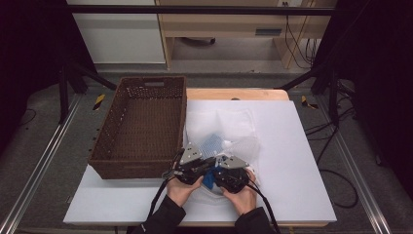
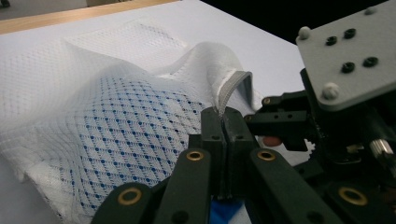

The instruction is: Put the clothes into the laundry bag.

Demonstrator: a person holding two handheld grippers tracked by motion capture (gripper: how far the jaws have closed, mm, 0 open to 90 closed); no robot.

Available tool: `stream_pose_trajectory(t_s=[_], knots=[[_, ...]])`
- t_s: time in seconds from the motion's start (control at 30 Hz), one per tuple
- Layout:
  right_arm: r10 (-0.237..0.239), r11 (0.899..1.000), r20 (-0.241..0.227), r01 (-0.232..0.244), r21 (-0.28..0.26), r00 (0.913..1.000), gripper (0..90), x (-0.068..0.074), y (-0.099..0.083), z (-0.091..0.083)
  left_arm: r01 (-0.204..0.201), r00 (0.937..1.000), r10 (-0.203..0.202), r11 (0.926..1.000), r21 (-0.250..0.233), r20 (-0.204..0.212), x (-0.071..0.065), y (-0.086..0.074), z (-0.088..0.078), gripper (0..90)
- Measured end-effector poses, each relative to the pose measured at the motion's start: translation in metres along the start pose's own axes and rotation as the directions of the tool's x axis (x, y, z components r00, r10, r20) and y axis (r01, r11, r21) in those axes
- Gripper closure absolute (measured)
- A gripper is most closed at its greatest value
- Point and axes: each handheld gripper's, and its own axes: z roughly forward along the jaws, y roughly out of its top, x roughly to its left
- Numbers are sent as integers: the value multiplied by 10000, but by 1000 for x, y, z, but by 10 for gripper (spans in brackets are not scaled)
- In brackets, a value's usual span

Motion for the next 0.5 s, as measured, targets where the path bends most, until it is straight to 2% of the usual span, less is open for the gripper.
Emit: stream_pose_trajectory(t_s=[0.07, 0.13, 0.17, 0.2, 0.23, 0.3, 0.37, 0.43, 0.5], knots=[[95, 10000, 92, -95, -12, 9999, 754, 0, 1, -3, 51, 10000, -50, 9999, -86, 28, -1, 1, -1, 886], [201, 9998, 47, -201, -68, 9998, 763, 0, 1, -3, 75, 9999, -74, 9999, -136, 82, -1, 2, -2, 886], [598, 9969, -264, -611, -493, 9979, 772, -3, 4, -4, 90, 9998, -86, 9997, -213, 190, -3, 4, -4, 886], [598, 9969, -264, -611, -493, 9979, 772, -3, 4, -4, 90, 9998, -86, 9997, -213, 190, -3, 4, -4, 886], [897, 9921, -236, -914, -854, 9957, 773, -8, 10, -4, 3, 9997, 6, 9994, -339, 264, -6, 8, -7, 886], [1079, 9870, 16, -1069, -1199, 9942, 771, -12, 14, -2, -109, 9994, 122, 9992, -393, 339, -9, 11, -10, 886], [1329, 9818, 752, -1210, -1461, 9883, 765, -18, 16, 4, -208, 9989, 223, 9991, -361, 414, -12, 11, -11, 886], [1464, 9811, 1368, -1262, -1465, 9797, 754, -22, 15, 10, -267, 9985, 278, 9994, -230, 475, -13, 9, -9, 886], [1536, 9825, 1433, -1356, -1279, 9777, 735, -24, 13, 17, -262, 9985, 265, 9996, -55, 479, -12, 5, -6, 886]])
